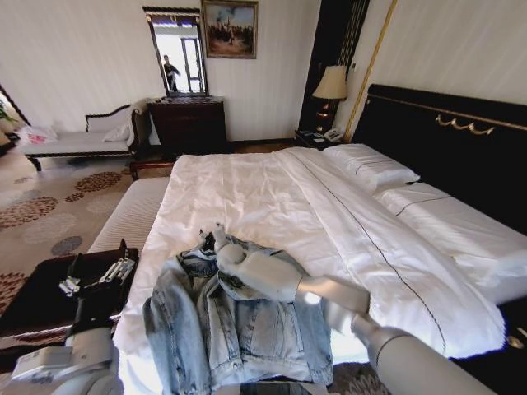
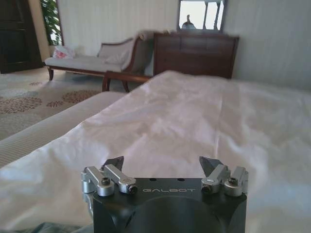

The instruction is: Pick up the clothes from the bed and hang them on the clothes hanger.

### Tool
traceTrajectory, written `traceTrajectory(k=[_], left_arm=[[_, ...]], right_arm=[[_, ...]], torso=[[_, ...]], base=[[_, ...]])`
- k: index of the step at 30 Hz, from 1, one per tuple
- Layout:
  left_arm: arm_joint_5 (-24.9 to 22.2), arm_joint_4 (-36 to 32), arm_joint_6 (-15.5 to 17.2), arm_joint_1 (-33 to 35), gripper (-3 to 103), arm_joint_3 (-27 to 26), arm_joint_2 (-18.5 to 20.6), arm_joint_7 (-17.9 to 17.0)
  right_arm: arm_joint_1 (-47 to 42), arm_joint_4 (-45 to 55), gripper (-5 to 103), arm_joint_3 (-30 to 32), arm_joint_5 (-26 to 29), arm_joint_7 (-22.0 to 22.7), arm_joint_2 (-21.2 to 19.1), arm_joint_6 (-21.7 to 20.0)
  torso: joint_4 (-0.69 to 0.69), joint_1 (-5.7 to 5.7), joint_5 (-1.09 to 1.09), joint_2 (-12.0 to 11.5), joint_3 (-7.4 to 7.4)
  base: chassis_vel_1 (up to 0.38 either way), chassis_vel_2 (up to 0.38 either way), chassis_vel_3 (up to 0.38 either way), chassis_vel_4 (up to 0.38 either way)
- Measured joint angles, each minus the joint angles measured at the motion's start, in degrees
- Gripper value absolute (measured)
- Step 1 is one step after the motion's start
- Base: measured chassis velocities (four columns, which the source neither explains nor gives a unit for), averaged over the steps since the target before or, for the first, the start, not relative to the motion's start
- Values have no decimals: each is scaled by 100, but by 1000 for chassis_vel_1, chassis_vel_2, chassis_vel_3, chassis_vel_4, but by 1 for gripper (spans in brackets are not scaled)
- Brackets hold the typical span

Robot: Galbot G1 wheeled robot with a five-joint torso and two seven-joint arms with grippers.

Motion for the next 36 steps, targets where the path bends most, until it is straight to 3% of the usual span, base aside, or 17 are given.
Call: traceTrajectory(k=[2, 3, 5, 6, 8, 9, 13, 14, 17, 24, 27, 36], left_arm=[[-88, -5, 11, -20, 100, -77, 34, -3], [-173, -7, 43, -46, 100, -144, 81, -8], [-195, -7, 59, -58, 100, -158, 97, -25], [-209, -3, 87, -74, 100, -155, 113, -28], [-207, 44, 195, -88, 100, -59, 102, -74], [-207, 44, 195, -88, 100, -59, 102, -74], [-79, 115, 312, -158, 100, 148, 11, -125], [-79, 115, 312, -158, 100, 148, 11, -125], [-76, 6, 444, -206, 100, 233, -8, -132], [-85, -24, 464, -204, 100, 245, -10, -137], [-118, -26, 463, -223, 100, 248, -10, -138], [-120, -28, 477, -266, 100, 324, -2, -138]], right_arm=[[-39, 646, 95, 47, 550, 349, -327, -262], [-138, 1291, 98, 61, 768, 535, -695, -380], [-194, 1562, 98, 72, 808, 574, -882, -399], [-303, 2075, 100, 108, 885, 617, -1237, -407], [-502, 2964, 100, 245, 1172, 605, -1986, -389], [-502, 2964, 100, 245, 1172, 605, -1986, -389], [-1091, 4234, 100, 614, 1590, 212, -3312, -169], [-1091, 4234, 100, 614, 1590, 212, -3312, -169], [-1835, 4948, 100, 978, 1865, 154, -3967, 46], [-3344, 6028, 100, 2027, 2588, 665, -4498, 68], [-4175, 6566, 100, 2515, 2794, 960, -4898, -126], [-4496, 6855, 100, 2105, 2534, 1547, -5293, -699]], torso=[[1, 0, 0, 0, 0], [1, -2, 1, 0, 0], [0, -3, 0, 0, -1], [0, -4, 1, 1, -1], [3, -4, 3, 1, -1], [3, -4, 3, 1, -1], [-4, -3, 3, 0, -1], [-4, -3, 3, 0, -1], [0, -4, 5, 0, -1], [1, -4, 1, 1, -2], [-2, -4, 1, 1, -2], [1, -1, 0, 0, -1]], base=[[0, 0, 0, 0], [0, 0, 0, 0], [0, 0, 0, 0], [0, 0, 0, 0], [0, 0, 0, 0], [0, 0, 0, 0], [0, 0, 0, 0], [0, 0, 0, 0], [0, 0, 0, 0], [0, 0, 0, 0], [0, 0, 0, 0], [0, 0, 0, 0]])
